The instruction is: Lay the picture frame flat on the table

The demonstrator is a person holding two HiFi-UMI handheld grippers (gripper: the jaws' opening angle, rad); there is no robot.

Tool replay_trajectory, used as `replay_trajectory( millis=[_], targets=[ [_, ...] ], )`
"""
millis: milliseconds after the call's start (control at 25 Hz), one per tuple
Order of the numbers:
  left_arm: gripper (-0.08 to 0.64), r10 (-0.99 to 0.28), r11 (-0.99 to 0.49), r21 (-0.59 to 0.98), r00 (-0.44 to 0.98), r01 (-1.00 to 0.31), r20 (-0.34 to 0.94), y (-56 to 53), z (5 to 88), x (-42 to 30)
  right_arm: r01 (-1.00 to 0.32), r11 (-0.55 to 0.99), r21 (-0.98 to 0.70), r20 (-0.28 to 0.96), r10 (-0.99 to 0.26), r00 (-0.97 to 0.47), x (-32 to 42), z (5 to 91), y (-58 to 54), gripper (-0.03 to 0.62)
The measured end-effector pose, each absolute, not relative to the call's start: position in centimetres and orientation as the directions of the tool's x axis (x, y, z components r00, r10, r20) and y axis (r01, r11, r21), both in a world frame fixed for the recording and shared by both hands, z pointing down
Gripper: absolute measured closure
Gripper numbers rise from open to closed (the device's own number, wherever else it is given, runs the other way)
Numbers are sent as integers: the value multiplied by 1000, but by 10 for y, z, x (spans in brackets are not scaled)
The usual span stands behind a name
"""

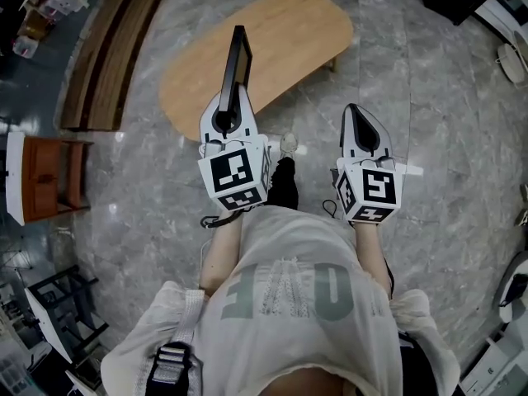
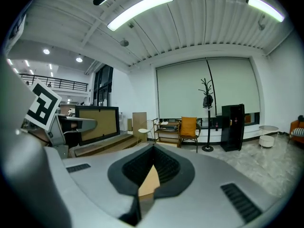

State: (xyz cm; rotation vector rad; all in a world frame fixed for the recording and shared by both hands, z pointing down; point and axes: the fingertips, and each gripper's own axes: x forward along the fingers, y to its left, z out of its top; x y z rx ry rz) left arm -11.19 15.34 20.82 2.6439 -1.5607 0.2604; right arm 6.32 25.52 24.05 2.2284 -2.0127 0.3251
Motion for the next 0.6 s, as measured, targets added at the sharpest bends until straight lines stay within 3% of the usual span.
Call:
replay_trajectory(
  millis=[600],
  targets=[
    [540,-882,-461,-23,455,-887,123,-63,179,-58,-999,-20,-42,227,-974,10,102,216,14,586]
  ],
)
